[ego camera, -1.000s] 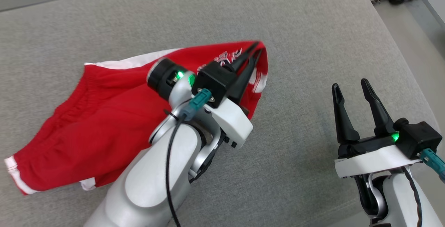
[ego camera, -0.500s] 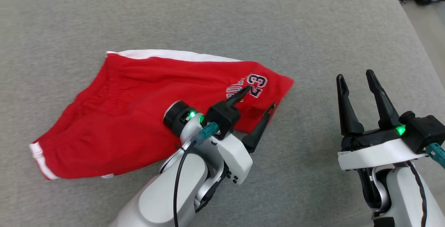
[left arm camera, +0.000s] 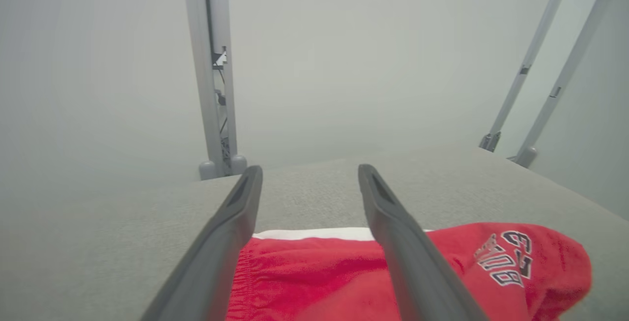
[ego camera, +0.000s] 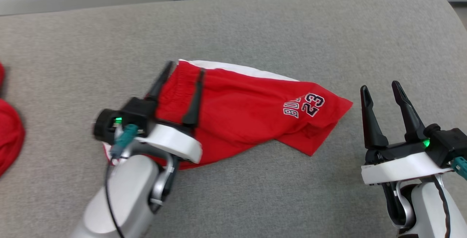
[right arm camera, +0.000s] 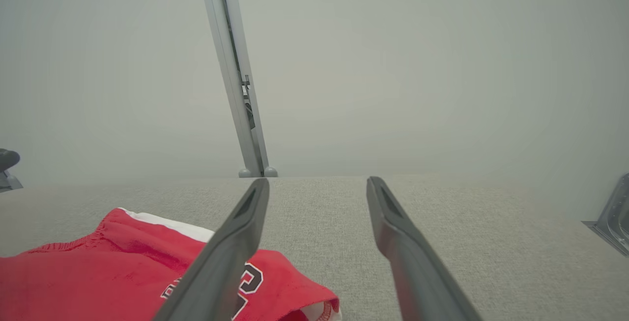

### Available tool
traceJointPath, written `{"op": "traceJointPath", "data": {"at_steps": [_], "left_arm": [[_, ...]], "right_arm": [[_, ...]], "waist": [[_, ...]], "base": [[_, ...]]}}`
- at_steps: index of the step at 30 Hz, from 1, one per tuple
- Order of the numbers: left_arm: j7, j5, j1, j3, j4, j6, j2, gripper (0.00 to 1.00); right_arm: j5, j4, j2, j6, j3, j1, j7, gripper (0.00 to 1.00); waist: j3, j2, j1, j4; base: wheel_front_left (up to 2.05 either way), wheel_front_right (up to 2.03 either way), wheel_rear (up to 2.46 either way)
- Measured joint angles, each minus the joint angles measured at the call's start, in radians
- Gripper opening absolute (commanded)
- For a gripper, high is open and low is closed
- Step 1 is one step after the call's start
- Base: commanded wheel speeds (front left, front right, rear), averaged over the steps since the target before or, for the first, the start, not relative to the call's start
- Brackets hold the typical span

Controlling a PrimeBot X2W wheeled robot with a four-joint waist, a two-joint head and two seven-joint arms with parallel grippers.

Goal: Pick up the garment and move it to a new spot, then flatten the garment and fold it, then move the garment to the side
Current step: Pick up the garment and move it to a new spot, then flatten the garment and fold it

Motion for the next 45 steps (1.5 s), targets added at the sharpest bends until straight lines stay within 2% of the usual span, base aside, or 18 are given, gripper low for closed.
{"op": "traceJointPath", "data": {"at_steps": [1,4,7,11,17,22,28,45], "left_arm": [[0.0,0.0,0.0,0.0,0.0,0.0,0.0,1.0],[-0.017,-0.008,0.024,0.066,-0.025,0.035,0.041,1.0],[-0.026,-0.017,0.063,0.127,-0.047,0.05,0.085,1.0],[-0.034,-0.026,0.125,0.204,-0.081,0.052,0.141,1.0],[-0.035,-0.017,0.24,0.294,-0.155,0.05,0.181,1.0],[-0.035,0.027,0.369,0.336,-0.238,0.034,0.181,1.0],[-0.036,0.056,0.466,0.337,-0.273,0.032,0.167,1.0],[-0.003,0.055,0.517,0.324,-0.242,0.043,0.17,1.0]], "right_arm": [[0.0,0.0,0.0,0.0,0.0,0.0,0.0,1.0],[-0.002,0.004,-0.008,0.0,-0.003,0.015,-0.001,1.0],[-0.004,0.01,-0.011,0.0,-0.001,0.022,-0.001,1.0],[-0.004,0.01,-0.014,0.0,0.004,0.042,0.007,1.0],[-0.002,0.0,-0.019,0.0,0.015,0.068,0.017,1.0],[0.004,-0.008,-0.022,0.0,0.004,0.122,0.036,1.0],[0.007,-0.033,-0.021,0.0,-0.011,0.174,0.059,1.0],[0.002,-0.098,-0.006,0.0,-0.019,0.265,0.105,1.0]], "waist": [[0.0,0.0,0.0,0.0],[-0.027,0.0,0.0,0.025],[-0.055,0.0,0.0,0.045],[-0.089,0.0,0.0,0.06],[-0.123,0.0001,0.0,0.061],[-0.152,0.0,0.0,0.053],[-0.183,0.0,0.0,0.046],[-0.242,0.0,0.0,0.034]], "base": [[0.0,0.0,0.0],[0.0,0.0,0.0],[0.0,0.0,0.0],[0.0,0.0,0.0],[0.0,0.0,0.0],[0.0,0.0,0.0],[0.0,0.0,0.0],[0.0,0.0,0.0]]}}
